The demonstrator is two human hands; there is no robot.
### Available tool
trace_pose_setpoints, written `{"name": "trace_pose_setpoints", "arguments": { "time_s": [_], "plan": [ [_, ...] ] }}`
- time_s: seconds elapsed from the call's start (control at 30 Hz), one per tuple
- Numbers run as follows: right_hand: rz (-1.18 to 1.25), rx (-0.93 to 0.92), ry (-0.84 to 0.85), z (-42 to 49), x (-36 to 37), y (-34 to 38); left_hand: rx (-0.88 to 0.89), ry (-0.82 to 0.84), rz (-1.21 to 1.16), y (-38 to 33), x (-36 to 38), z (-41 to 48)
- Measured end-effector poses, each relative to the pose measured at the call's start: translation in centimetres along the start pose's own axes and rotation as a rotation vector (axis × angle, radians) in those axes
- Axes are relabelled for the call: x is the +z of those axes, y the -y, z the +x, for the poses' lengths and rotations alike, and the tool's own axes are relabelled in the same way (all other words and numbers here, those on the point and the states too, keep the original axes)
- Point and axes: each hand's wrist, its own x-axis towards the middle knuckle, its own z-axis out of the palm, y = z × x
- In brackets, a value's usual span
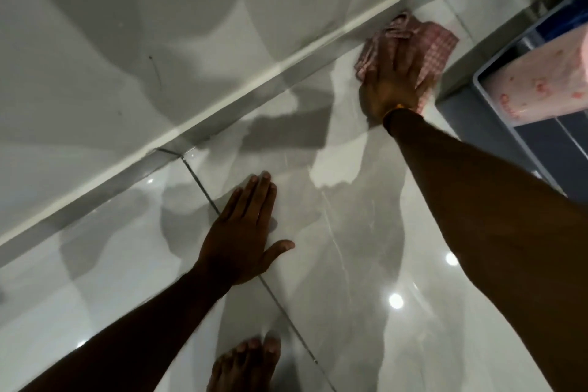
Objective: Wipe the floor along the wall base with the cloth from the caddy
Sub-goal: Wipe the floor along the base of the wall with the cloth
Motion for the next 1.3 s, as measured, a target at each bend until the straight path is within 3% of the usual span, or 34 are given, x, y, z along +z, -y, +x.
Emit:
{"name": "trace_pose_setpoints", "arguments": {
  "time_s": [0.1,0.23,0.3,0.47,0.6,0.73,0.9,1.03,1.2,1.3],
  "plan": [
    [-0.088,-0.277,-0.021,-6.6,3.1,3.8,0.002,0.006,0.012,0.1,-0.3,-0.7],
    [-0.161,-0.629,0.089,-11.8,5.8,6.9,-0.067,0.002,-0.030,-0.2,0.2,-2.2],
    [-0.171,-0.664,0.086,-11.2,5.4,6.8,-0.096,0.000,-0.053,-0.4,0.6,-3.1],
    [-0.172,-0.550,0.093,-13.7,6.5,9.7,-0.159,0.013,-0.086,-0.1,1.7,-5.5],
    [-0.316,-0.873,0.132,-16.9,7.9,10.8,-0.239,0.007,-0.116,0.1,1.8,-6.3],
    [-0.229,-0.709,0.114,-17.6,8.1,11.9,-0.320,-0.026,-0.150,1.2,1.5,-6.3],
    [-0.275,-0.889,0.167,-19.5,8.9,13.0,-0.376,-0.035,-0.154,2.6,1.2,-6.7],
    [-0.223,-0.737,0.120,-19.2,8.3,13.5,-0.382,-0.026,-0.169,2.4,1.5,-6.9],
    [-0.385,-0.999,0.175,-16.3,7.0,11.0,-0.382,-0.021,-0.176,1.8,1.9,-6.8],
    [-0.344,-0.769,0.152,-14.3,6.3,9.6,-0.370,-0.022,-0.169,1.5,1.8,-6.6]
  ]
}}
